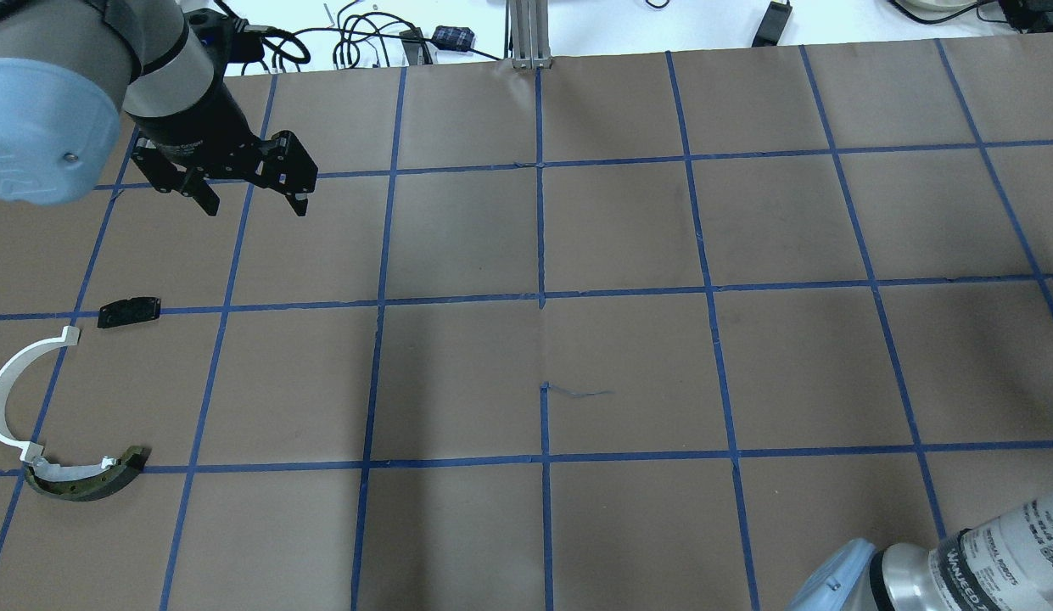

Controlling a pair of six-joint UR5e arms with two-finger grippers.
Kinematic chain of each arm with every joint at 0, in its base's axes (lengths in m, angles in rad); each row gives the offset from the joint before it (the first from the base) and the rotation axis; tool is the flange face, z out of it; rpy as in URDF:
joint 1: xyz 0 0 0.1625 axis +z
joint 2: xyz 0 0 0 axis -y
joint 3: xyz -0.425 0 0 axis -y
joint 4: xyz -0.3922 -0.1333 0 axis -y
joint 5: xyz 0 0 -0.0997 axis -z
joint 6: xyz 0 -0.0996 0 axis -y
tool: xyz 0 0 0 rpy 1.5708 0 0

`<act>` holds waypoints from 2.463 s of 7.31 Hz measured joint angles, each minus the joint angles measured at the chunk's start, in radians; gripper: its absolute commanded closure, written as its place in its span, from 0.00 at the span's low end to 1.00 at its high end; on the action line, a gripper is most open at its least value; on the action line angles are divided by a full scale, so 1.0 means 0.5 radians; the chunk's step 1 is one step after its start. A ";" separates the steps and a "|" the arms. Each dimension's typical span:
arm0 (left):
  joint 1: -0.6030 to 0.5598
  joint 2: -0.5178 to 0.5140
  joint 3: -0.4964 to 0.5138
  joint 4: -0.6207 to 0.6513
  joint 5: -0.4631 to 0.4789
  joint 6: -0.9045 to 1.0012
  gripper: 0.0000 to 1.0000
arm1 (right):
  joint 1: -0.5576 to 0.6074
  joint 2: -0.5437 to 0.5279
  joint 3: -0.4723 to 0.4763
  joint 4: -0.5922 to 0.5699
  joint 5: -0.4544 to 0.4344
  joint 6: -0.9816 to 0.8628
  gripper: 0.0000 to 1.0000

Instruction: Place bearing gear from tray to pile

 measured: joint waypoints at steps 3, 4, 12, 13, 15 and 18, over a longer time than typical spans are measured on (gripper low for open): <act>-0.001 0.001 0.000 0.000 0.000 0.000 0.00 | 0.008 -0.002 -0.009 0.003 0.066 0.036 0.48; -0.001 0.001 0.000 0.002 0.000 0.000 0.00 | 0.008 -0.002 -0.011 0.001 0.094 0.039 0.48; -0.001 -0.008 0.002 0.033 -0.003 0.000 0.00 | 0.009 0.003 0.001 -0.086 0.219 0.091 0.81; -0.001 -0.008 0.001 0.033 -0.003 0.000 0.00 | 0.009 0.001 0.001 -0.078 0.201 0.087 0.99; -0.001 -0.005 0.001 0.032 -0.002 0.000 0.00 | 0.012 -0.007 -0.004 -0.064 0.092 0.077 1.00; 0.000 -0.002 0.001 0.033 0.000 -0.001 0.00 | 0.257 -0.247 0.025 0.031 0.109 0.264 1.00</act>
